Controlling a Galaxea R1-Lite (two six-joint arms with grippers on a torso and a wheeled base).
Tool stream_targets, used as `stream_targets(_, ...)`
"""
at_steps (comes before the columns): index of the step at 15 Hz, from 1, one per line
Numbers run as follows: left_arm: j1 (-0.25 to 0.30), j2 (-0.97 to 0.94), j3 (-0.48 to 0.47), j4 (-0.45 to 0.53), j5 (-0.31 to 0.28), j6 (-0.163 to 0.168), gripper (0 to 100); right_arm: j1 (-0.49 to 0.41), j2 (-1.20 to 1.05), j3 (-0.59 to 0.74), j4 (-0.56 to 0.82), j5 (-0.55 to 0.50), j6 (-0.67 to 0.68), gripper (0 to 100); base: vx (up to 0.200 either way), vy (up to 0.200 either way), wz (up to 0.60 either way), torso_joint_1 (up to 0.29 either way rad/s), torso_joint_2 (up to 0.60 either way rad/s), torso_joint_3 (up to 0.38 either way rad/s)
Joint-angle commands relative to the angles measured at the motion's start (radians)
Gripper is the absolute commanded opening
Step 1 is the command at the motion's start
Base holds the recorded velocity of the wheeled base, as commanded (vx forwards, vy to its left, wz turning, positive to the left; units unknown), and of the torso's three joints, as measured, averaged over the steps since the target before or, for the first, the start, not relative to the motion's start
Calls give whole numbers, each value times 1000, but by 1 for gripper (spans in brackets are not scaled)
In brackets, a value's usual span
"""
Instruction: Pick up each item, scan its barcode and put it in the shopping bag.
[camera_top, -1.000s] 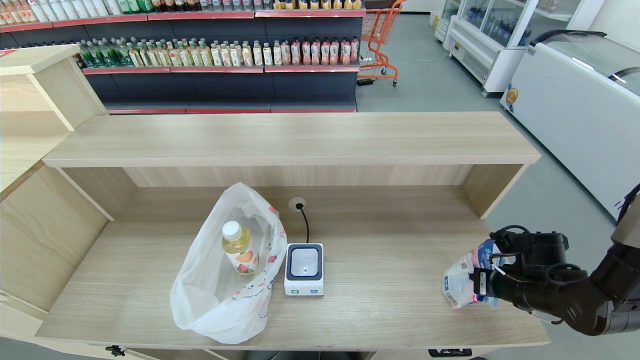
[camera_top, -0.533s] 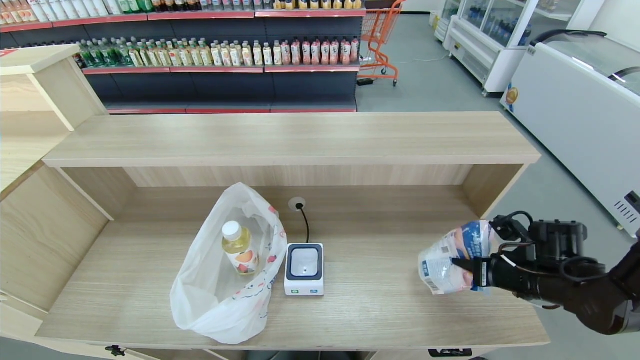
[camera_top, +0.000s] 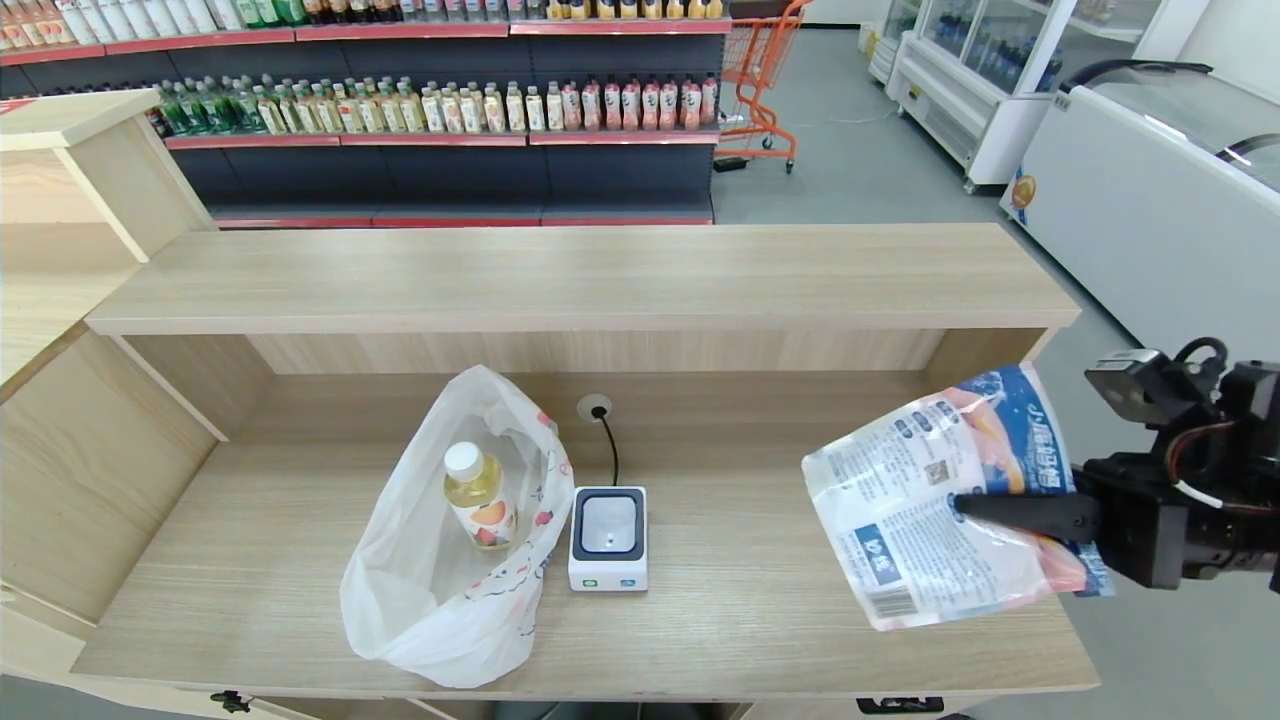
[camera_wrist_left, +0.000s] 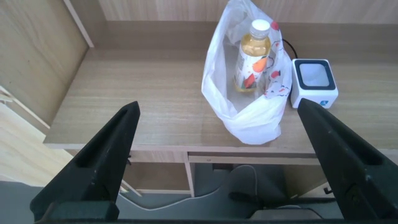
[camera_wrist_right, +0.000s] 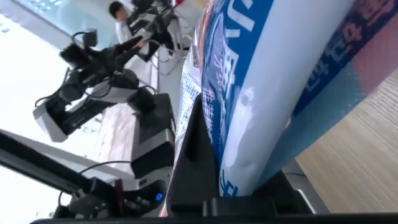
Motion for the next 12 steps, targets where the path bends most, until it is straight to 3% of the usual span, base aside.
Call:
stream_targets(1,0,0,0,0,0,0,100,9,-94,2,1,59,20,0,0,0,0,0,0,0)
stream_targets(10,0,0,0,0,0,0,100,171,-189,27,56,69,179,0,0,0,0,0,0,0)
stream_targets(12,0,0,0,0,2,0,100,220,-190,18,96,6,181,0,0,0,0,0,0,0)
